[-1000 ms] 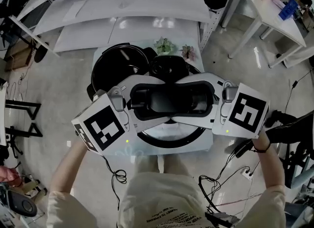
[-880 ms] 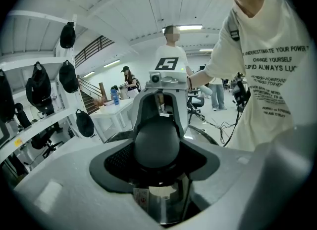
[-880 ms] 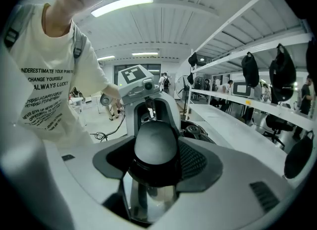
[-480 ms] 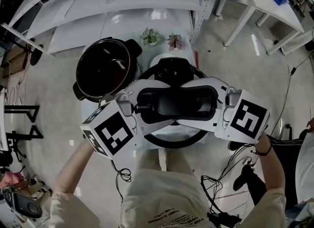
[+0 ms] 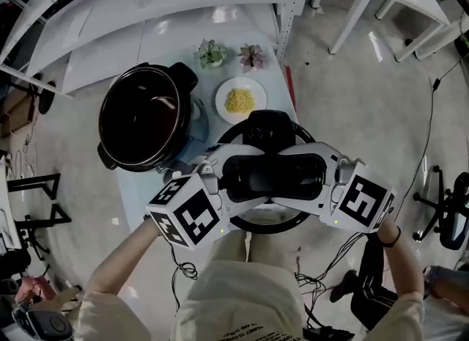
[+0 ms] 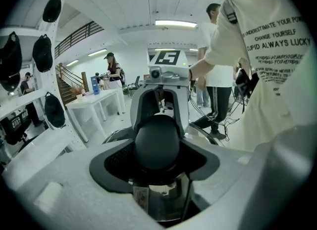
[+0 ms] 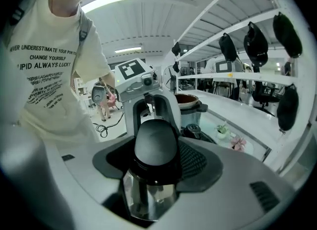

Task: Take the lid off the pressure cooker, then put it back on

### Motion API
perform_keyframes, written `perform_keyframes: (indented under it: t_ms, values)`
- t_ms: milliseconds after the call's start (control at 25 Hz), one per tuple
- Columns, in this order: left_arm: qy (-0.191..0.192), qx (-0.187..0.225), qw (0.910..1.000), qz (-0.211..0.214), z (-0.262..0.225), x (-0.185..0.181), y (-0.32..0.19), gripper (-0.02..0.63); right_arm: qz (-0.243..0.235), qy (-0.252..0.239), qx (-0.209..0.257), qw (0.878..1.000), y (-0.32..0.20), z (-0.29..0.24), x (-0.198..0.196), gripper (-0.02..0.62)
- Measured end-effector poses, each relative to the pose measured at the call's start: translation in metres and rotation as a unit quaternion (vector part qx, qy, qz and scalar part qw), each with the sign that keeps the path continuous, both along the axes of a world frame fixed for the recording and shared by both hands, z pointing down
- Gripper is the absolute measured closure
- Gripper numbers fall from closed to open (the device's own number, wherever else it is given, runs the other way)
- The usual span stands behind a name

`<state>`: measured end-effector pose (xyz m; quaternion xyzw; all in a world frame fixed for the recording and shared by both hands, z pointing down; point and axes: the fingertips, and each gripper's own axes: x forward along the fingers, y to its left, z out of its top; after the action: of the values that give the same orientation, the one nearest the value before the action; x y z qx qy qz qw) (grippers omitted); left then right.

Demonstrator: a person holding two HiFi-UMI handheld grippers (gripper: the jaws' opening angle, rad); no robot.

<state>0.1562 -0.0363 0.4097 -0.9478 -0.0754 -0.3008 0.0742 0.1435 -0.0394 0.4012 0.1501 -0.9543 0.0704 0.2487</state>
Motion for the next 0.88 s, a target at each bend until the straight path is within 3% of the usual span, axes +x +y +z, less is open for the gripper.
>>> perform_keyframes:
  t_ms: [200,880]
  values:
    - [-0.011,-0.016,0.9997,0.017,0.034,-0.002,0.008,0.319,0.022,0.006,-0.014,1.0,0.007,0.032,-0.001,0.322]
    - [-0.047,-0.005,0.9984,0.031,0.117,-0.01,0.007,0.319,0.045,0.033,-0.02,0.998,0.006,0.116,-0.008,0.322]
